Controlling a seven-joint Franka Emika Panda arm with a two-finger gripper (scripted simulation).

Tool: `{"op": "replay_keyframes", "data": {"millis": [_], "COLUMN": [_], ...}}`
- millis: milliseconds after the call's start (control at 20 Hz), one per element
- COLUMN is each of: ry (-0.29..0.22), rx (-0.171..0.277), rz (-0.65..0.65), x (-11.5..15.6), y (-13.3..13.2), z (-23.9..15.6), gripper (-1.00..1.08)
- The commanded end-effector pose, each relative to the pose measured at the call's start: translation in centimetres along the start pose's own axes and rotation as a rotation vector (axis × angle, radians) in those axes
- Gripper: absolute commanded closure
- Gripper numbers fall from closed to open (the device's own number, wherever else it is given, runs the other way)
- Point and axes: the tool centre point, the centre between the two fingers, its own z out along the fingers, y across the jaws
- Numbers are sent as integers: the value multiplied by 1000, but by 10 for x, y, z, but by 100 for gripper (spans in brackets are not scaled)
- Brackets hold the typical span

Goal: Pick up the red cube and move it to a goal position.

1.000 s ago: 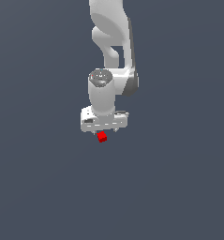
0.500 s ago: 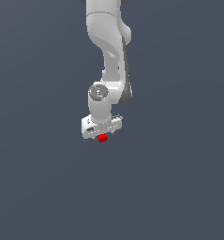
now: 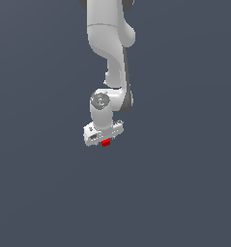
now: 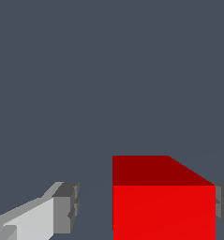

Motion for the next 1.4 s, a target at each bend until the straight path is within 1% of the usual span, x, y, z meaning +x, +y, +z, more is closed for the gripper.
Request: {"op": "replay_keyframes", "data": {"millis": [0, 150, 200, 850, 1100, 1350], "ry": [1, 0, 0, 0, 0, 0], "rx": [-1, -1, -1, -1, -1, -1], "rz": [-6, -1, -1, -1, -1, -1], "x": [0, 1, 1, 3, 17, 42], "y": [0, 1, 1, 0, -1, -4], "z": [1, 0, 0, -1, -6, -16], "gripper": [-92, -92, 108, 108, 108, 108]}}
